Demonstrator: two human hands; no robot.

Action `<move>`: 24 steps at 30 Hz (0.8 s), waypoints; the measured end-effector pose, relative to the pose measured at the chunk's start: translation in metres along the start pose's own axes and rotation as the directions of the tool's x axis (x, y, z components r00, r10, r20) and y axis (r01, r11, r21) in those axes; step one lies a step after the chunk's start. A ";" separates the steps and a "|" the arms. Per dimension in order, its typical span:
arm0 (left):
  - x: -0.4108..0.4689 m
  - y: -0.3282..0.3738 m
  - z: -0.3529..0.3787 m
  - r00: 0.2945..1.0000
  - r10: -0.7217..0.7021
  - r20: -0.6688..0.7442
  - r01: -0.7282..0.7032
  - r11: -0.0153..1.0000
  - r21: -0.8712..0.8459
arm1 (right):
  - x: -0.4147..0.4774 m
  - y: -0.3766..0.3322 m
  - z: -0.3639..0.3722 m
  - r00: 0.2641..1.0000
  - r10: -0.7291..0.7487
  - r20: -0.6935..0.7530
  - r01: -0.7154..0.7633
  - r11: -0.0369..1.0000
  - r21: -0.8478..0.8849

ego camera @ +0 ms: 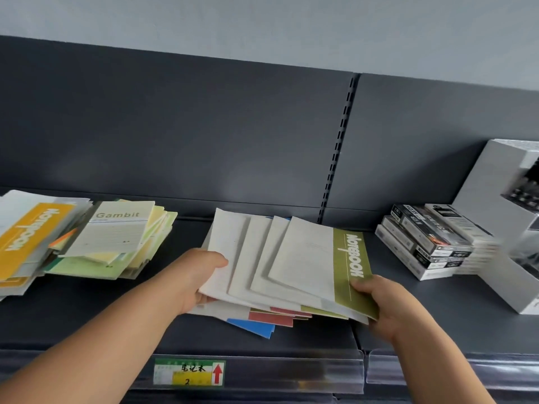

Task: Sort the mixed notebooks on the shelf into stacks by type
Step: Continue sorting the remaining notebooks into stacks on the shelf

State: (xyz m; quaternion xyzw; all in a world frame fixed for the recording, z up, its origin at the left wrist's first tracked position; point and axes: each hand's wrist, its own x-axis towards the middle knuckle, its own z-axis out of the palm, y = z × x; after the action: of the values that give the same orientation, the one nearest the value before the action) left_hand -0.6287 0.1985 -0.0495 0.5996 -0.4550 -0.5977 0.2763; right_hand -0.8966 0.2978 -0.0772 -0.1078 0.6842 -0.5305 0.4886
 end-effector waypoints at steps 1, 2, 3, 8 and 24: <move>0.004 -0.001 0.000 0.999 0.031 -0.017 -0.030 0.998 0.051 | -0.001 0.002 0.002 0.999 -0.030 0.012 0.030 0.999 -0.025; 0.006 -0.003 0.000 0.996 0.083 -0.041 -0.077 0.989 0.129 | -0.002 0.003 0.004 0.998 -0.060 0.023 0.061 0.997 -0.051; 0.008 -0.004 0.001 0.987 0.148 -0.069 -0.131 0.968 0.213 | -0.005 0.004 0.007 0.995 -0.092 0.032 0.094 0.992 -0.084; 0.015 -0.015 -0.007 0.894 0.432 -0.117 -0.227 0.662 0.714 | -0.018 0.005 0.031 0.928 -0.366 0.068 0.346 0.780 -0.522; 0.003 -0.035 -0.010 0.917 0.367 0.156 -0.334 0.493 0.803 | -0.024 0.022 0.097 0.862 -0.400 0.311 0.452 0.330 -0.829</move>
State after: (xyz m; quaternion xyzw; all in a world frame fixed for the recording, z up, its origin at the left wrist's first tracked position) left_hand -0.6114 0.2087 -0.0802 0.5635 -0.7851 -0.2399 0.0920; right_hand -0.8008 0.2631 -0.0785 -0.5324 0.7912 -0.2040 0.2213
